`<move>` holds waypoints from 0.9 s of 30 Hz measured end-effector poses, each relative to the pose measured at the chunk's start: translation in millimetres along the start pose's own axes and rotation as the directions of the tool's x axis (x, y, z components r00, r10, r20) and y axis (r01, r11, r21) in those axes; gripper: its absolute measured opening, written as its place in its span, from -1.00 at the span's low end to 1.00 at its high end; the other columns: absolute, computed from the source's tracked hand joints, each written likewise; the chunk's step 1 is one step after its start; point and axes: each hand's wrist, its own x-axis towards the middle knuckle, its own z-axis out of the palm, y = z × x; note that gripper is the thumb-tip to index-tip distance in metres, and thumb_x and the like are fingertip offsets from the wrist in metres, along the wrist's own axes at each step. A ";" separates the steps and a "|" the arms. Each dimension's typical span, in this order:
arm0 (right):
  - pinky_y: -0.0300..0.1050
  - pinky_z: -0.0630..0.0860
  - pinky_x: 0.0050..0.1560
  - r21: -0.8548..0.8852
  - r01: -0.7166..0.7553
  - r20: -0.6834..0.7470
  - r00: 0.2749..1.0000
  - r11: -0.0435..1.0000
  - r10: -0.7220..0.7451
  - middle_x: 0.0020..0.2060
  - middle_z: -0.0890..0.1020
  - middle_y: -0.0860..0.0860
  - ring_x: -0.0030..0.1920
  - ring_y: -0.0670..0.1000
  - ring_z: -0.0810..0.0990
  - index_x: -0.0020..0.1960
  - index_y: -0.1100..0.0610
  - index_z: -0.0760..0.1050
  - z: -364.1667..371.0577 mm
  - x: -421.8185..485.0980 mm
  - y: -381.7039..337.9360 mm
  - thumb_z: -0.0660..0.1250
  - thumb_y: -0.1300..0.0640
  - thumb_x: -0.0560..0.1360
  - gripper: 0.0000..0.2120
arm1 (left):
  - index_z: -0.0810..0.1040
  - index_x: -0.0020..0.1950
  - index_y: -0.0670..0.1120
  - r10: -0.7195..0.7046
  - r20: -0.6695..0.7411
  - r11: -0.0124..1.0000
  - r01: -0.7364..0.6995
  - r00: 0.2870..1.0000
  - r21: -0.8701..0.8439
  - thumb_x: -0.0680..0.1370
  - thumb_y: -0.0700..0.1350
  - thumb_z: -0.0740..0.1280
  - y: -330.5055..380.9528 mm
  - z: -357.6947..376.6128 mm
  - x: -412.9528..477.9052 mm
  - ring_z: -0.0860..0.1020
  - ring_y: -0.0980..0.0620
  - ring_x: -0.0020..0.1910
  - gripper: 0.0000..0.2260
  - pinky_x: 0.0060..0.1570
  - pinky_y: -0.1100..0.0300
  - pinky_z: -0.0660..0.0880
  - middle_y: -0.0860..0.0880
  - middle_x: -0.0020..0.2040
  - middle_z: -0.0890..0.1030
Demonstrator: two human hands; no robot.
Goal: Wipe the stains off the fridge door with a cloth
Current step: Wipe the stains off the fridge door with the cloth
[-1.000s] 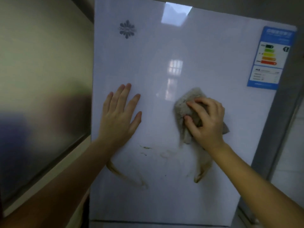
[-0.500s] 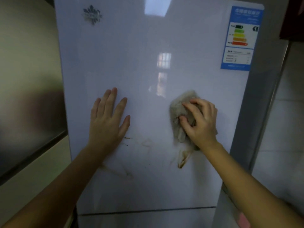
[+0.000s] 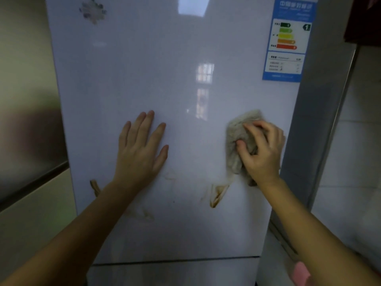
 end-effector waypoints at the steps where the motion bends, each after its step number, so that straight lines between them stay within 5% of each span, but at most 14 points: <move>1: -0.04 0.31 0.29 0.005 -0.023 -0.008 1.000 1.000 0.023 0.21 0.53 0.14 0.23 0.16 0.44 0.29 0.14 0.58 -0.8 0.6 0.2 0.44 0.04 0.53 -0.63 | 0.44 0.46 -0.13 -0.007 0.009 1.000 0.007 1.000 0.000 0.65 0.06 0.19 2.6 1.3 -0.4 0.28 -0.23 0.55 -0.56 0.53 -0.19 0.20 -0.22 0.56 0.31; 8: 0.12 0.42 0.21 0.061 0.296 0.172 0.938 0.953 -0.302 0.22 0.57 0.11 0.23 0.17 0.51 0.34 0.06 0.54 -1.4 -31.8 6.9 0.42 -0.03 0.56 -0.61 | 0.39 0.49 -0.11 -0.094 0.061 0.996 0.094 0.994 0.003 0.64 0.08 0.18 19.3 4.8 -0.1 0.20 -0.23 0.58 -0.53 0.55 -0.15 0.10 -0.23 0.59 0.23; 15: 0.06 0.37 0.29 0.035 0.013 0.037 0.999 0.999 -0.014 0.23 0.52 0.11 0.25 0.15 0.46 0.28 0.12 0.59 -7.1 -23.9 16.8 0.45 0.05 0.52 -0.64 | 0.37 0.51 -0.13 -0.123 0.057 0.992 0.123 0.991 0.006 0.64 0.08 0.18 24.4 4.2 -0.6 0.19 -0.24 0.58 -0.51 0.55 -0.14 0.10 -0.24 0.59 0.22; 20: 0.10 0.43 0.19 0.112 0.432 0.224 0.867 0.895 -0.446 0.26 0.52 0.05 0.24 0.14 0.49 0.34 0.02 0.52 -6.5 -60.8 25.8 0.37 -0.06 0.58 -0.63 | 0.36 0.51 -0.13 -0.130 0.059 0.991 0.131 0.990 -0.006 0.63 0.08 0.19 26.8 5.0 -0.6 0.19 -0.24 0.58 -0.51 0.54 -0.16 0.12 -0.23 0.59 0.22; 27: 0.08 0.38 0.22 0.035 0.148 0.037 0.988 0.988 -0.149 0.18 0.54 0.10 0.20 0.17 0.47 0.27 0.12 0.60 -21.7 11.6 55.1 0.43 0.02 0.53 -0.65 | 0.33 0.53 -0.14 -0.123 0.050 0.992 0.123 0.991 -0.004 0.63 0.09 0.17 25.9 9.6 -2.9 0.15 -0.24 0.60 -0.48 0.56 -0.18 0.11 -0.23 0.60 0.19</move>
